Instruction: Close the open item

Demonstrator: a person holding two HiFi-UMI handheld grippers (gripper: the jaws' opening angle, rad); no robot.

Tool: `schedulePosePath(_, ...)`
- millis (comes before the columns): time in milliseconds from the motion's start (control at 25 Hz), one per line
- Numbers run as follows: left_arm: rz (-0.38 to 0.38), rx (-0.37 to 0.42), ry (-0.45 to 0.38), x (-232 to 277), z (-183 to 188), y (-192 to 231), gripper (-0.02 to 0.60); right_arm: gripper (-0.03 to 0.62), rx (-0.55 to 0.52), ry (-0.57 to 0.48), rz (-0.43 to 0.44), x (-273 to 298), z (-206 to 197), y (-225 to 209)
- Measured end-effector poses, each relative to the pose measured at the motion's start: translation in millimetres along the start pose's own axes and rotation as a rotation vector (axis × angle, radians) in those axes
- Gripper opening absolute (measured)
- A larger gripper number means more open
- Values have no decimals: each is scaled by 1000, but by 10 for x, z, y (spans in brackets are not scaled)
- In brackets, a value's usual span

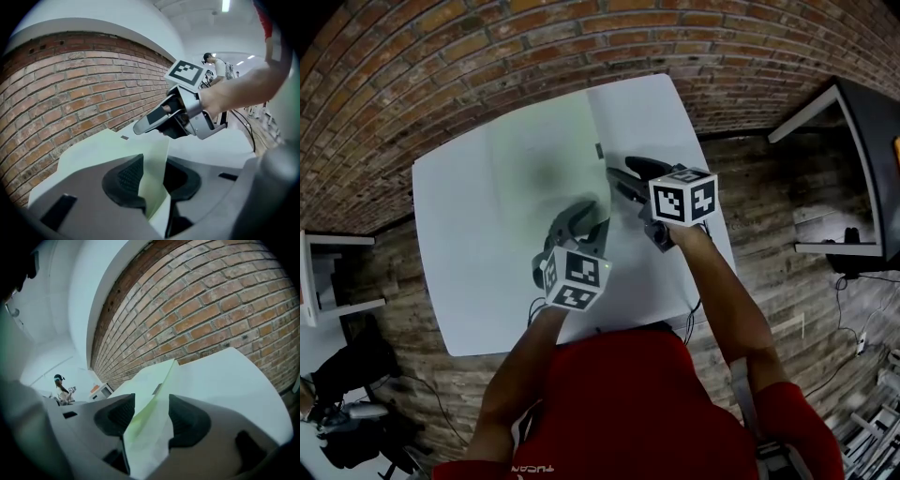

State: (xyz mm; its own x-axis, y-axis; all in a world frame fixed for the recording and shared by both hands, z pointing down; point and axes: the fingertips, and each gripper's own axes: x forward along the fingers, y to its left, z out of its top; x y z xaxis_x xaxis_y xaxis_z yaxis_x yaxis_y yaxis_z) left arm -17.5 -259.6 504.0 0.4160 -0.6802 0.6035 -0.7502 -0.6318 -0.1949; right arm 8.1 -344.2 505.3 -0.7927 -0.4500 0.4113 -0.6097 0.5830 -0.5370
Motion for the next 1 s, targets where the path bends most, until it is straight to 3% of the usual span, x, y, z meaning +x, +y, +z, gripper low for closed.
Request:
schedulePosePath(440,-20,41,44,44,-48,-60,113,230,-242,153,-195,512,236,-125)
schedulePosePath(1000,-47,56,52,39,-54,-80,145,232,-312,230,-224,670,172,-204)
